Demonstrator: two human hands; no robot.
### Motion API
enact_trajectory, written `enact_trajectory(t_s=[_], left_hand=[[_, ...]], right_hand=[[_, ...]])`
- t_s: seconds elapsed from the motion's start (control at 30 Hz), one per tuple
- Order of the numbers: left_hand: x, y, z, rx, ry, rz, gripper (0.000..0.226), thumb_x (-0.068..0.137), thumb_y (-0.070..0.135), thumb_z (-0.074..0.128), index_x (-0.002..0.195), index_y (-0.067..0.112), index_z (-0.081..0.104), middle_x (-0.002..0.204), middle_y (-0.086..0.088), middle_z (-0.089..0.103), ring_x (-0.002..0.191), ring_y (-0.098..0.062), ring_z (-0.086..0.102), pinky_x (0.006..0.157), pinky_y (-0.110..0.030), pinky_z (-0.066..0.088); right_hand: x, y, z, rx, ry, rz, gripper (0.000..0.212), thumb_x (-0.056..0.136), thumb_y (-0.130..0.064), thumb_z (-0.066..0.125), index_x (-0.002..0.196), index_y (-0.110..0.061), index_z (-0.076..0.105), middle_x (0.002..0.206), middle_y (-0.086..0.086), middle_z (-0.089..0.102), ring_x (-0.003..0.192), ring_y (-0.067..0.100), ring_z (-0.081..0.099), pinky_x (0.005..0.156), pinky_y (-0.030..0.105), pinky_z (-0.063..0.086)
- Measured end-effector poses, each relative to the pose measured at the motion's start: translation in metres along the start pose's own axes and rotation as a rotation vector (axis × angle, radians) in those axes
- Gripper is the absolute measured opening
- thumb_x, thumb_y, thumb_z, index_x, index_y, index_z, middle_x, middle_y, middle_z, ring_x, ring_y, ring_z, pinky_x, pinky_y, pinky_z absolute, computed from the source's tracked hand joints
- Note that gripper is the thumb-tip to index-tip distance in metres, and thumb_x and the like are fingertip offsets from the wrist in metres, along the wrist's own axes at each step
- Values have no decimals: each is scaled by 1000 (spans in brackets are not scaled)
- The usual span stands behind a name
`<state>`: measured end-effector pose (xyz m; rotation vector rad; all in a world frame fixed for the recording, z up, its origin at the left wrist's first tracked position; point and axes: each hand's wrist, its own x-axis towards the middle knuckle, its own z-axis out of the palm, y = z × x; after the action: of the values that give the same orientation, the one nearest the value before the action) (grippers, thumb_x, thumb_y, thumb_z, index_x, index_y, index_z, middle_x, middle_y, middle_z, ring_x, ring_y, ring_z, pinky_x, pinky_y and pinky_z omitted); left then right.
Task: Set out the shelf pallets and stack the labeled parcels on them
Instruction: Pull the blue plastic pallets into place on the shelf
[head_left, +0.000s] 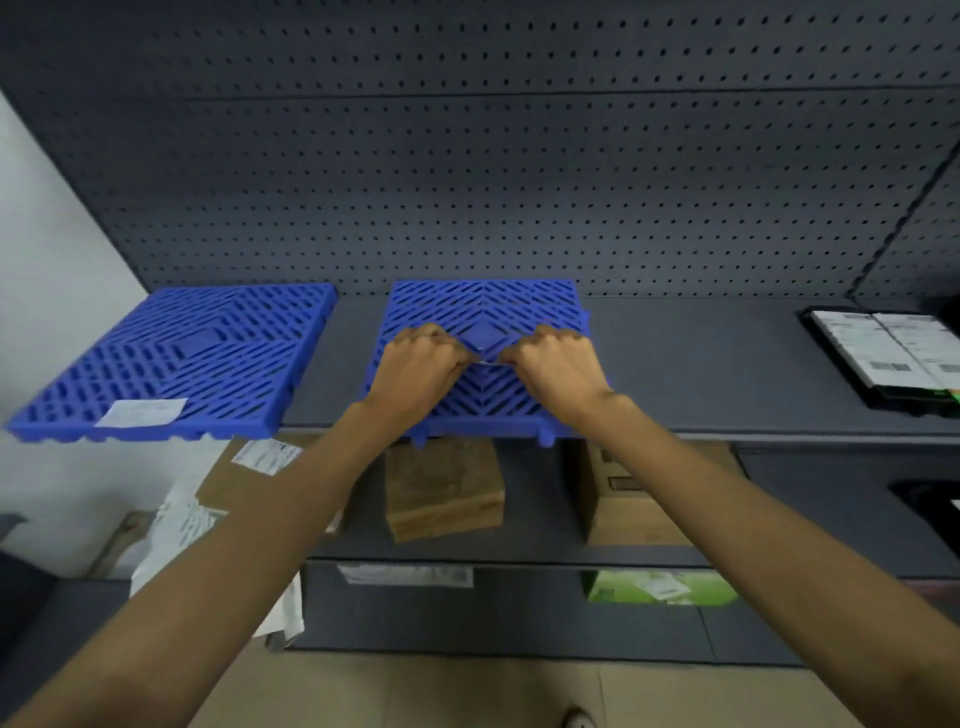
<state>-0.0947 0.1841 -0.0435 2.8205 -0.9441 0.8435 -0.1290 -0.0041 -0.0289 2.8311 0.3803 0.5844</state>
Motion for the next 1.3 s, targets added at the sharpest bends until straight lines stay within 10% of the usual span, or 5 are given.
enact_trajectory(t_s=[0.27, 0.9, 1.3], left_hand=[[-56, 6, -12, 29, -93, 44, 16, 78, 12, 73, 91, 21, 79, 69, -3, 71, 70, -26, 66, 59, -36, 55], [-78, 18, -34, -32, -290, -3, 48, 98, 35, 48, 144, 19, 45, 145, 0, 49, 131, -22, 45, 105, -40, 37], [-1, 111, -35, -79, -210, 118, 35, 97, 31, 49, 129, 21, 59, 123, -2, 64, 114, -26, 57, 91, -39, 45]], right_hand=[[-44, -44, -17, -33, -45, 33, 32, 77, -9, 71, 101, -30, 74, 70, 0, 63, 73, 25, 62, 50, 30, 35], [-69, -49, -22, 68, -112, 19, 35, 92, -14, 58, 126, -21, 56, 114, 1, 64, 107, 26, 57, 77, 39, 50], [-139, 59, -40, 79, -150, 229, 23, 96, -22, 49, 117, -17, 58, 110, 4, 63, 106, 30, 58, 68, 35, 40]])
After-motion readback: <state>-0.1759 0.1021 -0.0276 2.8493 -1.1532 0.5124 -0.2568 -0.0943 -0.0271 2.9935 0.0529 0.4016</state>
